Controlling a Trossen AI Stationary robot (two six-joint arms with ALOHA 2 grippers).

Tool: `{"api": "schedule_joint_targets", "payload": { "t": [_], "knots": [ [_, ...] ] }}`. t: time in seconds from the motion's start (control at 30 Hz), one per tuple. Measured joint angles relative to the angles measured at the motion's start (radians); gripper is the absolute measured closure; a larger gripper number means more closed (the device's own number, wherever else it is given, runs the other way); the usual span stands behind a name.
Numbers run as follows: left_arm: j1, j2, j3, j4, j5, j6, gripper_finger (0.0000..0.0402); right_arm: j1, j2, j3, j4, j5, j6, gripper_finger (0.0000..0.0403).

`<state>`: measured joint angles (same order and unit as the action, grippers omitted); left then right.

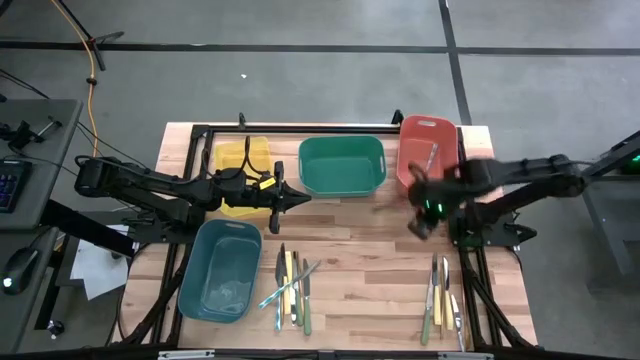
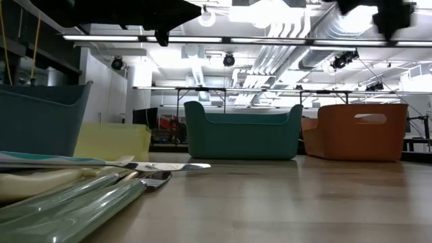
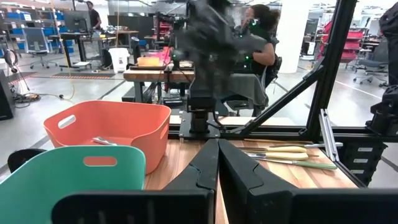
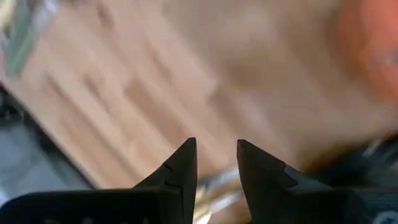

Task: Sort silverware by color (type)
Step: Put the blue patterned knife into the orange bin

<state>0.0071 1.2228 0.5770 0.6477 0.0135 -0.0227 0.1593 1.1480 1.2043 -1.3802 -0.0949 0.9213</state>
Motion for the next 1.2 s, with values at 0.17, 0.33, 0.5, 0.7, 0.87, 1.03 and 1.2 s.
{"api": "schedule_joint_targets", "payload": {
  "t": [0.17,0.33,0.5,0.7,0.87,1.03,1.2],
  "knots": [
    [0.000,0.000,0.000,0.000,0.000,0.000,0.0399,0.273,0.017,-0.120,0.093,-0.146,0.321,0.0304],
    [0.000,0.000,0.000,-0.001,0.000,0.000,0.0399,0.483,0.061,-0.170,0.277,-0.224,0.608,0.0304],
    [0.000,0.000,0.000,-0.001,0.000,0.000,0.0399,0.625,0.138,-0.172,0.433,-0.227,0.842,0.0304],
    [0.000,0.000,0.000,-0.001,0.000,0.000,0.0399,0.718,0.273,-0.172,0.587,-0.245,0.949,0.0304],
    [0.000,0.000,0.000,0.000,0.000,0.023,0.0399,0.749,0.365,-0.172,0.600,-0.284,0.960,0.0304],
    [0.000,0.000,0.000,0.000,0.000,0.036,0.0399,0.780,0.405,-0.172,0.619,-0.283,0.967,0.0304],
    [0.000,0.000,0.000,-0.001,0.000,0.080,0.0399,0.820,0.421,-0.172,0.626,-0.213,0.965,0.0304]
  ]
}}
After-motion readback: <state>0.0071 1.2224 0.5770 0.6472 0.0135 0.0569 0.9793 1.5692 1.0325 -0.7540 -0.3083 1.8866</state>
